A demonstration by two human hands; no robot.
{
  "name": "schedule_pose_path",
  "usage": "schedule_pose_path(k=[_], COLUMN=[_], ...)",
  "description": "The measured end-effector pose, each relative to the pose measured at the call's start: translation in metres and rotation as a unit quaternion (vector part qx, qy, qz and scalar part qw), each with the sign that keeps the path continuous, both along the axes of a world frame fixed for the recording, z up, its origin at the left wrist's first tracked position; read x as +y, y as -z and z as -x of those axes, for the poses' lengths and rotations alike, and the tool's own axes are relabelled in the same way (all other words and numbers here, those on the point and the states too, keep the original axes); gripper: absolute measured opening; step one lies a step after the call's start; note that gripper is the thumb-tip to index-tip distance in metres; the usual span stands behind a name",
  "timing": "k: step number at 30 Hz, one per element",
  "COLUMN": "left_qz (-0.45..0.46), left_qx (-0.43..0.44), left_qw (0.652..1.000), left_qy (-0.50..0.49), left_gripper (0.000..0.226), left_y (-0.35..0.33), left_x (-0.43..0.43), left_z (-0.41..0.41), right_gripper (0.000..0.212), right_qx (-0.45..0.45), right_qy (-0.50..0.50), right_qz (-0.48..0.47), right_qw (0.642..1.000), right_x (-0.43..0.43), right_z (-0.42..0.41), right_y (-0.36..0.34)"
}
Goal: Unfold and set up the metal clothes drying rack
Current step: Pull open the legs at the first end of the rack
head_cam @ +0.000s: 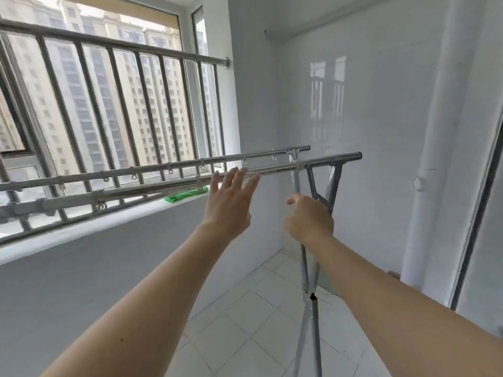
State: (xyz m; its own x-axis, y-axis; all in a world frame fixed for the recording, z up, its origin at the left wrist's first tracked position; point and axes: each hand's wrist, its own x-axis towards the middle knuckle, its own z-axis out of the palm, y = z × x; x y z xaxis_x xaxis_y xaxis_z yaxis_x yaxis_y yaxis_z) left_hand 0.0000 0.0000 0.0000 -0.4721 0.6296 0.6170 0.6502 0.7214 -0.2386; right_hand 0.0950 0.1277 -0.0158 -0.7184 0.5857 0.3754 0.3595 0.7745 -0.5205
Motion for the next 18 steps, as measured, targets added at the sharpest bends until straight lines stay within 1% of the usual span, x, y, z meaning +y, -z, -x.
schedule_pose_path(k=[1,3,7,9,10,12,13,15,18], left_qz=[0.012,0.017,0.031,0.007,-0.003,-0.018,-0.021,-0.014,-0.009], left_qx=[0.004,0.018,0.034,0.035,0.037,0.05,0.06,0.087,0.107], left_qw=[1.0,1.0,0.998,0.999,0.999,0.999,0.998,0.996,0.994], left_qy=[0.001,0.016,0.031,0.021,0.012,0.011,0.015,0.024,0.029], left_gripper=[0.078,0.078,0.075,0.067,0.058,0.038,0.033,0.032,0.033], left_y=[-0.002,-0.005,-0.005,-0.008,-0.01,-0.017,-0.02,-0.02,-0.019], left_x=[0.005,0.02,0.041,0.048,0.052,0.056,0.057,0.058,0.063], left_z=[0.006,0.025,0.03,0.043,0.05,0.062,0.068,0.081,0.1], right_gripper=[0.048,0.049,0.053,0.054,0.052,0.044,0.039,0.035,0.04], right_qx=[-0.001,0.025,0.055,0.064,0.064,0.068,0.071,0.071,0.065], right_qy=[0.012,0.042,0.054,0.066,0.07,0.083,0.091,0.103,0.102], right_qz=[0.003,0.005,-0.011,-0.025,-0.031,-0.04,-0.043,-0.047,-0.045], right_qw=[1.0,0.999,0.997,0.995,0.995,0.993,0.992,0.991,0.992], right_x=[0.004,0.017,0.03,0.035,0.04,0.048,0.051,0.054,0.056], right_z=[0.002,0.019,0.032,0.044,0.05,0.06,0.065,0.076,0.091], right_y=[-0.002,-0.004,-0.012,-0.015,-0.016,-0.019,-0.019,-0.016,-0.012])
